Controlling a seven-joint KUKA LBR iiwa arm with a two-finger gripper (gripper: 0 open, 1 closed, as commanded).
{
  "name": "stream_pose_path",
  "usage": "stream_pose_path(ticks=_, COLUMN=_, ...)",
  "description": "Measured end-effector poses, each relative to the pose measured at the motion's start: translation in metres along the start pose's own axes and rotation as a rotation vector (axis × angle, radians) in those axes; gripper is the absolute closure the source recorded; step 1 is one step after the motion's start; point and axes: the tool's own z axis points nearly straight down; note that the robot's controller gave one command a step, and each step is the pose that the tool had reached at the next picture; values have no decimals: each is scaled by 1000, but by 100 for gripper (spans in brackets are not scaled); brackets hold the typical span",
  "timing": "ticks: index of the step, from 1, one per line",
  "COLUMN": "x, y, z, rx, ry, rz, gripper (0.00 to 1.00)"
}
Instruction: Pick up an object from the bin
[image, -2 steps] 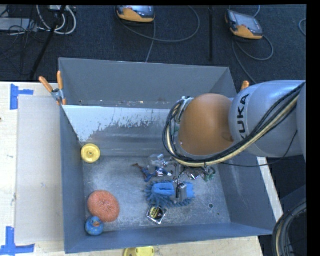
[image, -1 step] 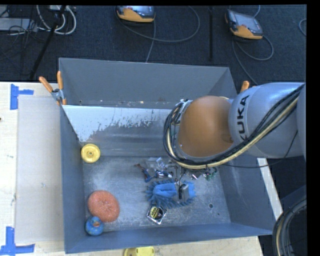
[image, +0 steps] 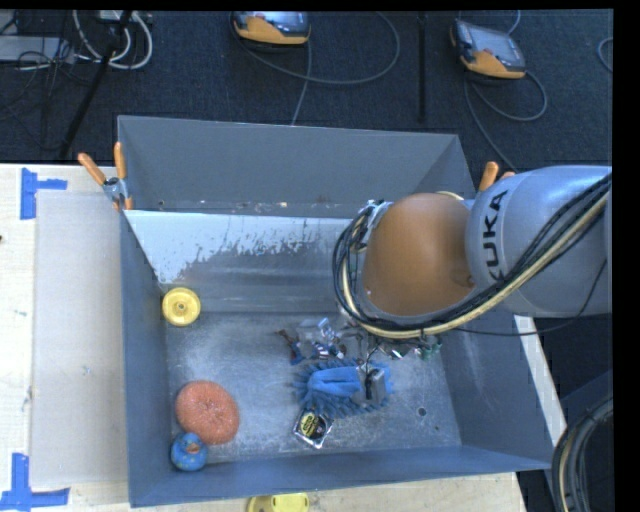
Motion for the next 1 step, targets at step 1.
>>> stream_pose_path(ticks=1, x=-8, y=-21, z=12, rx=1, ry=-4, rz=-271, gripper=100)
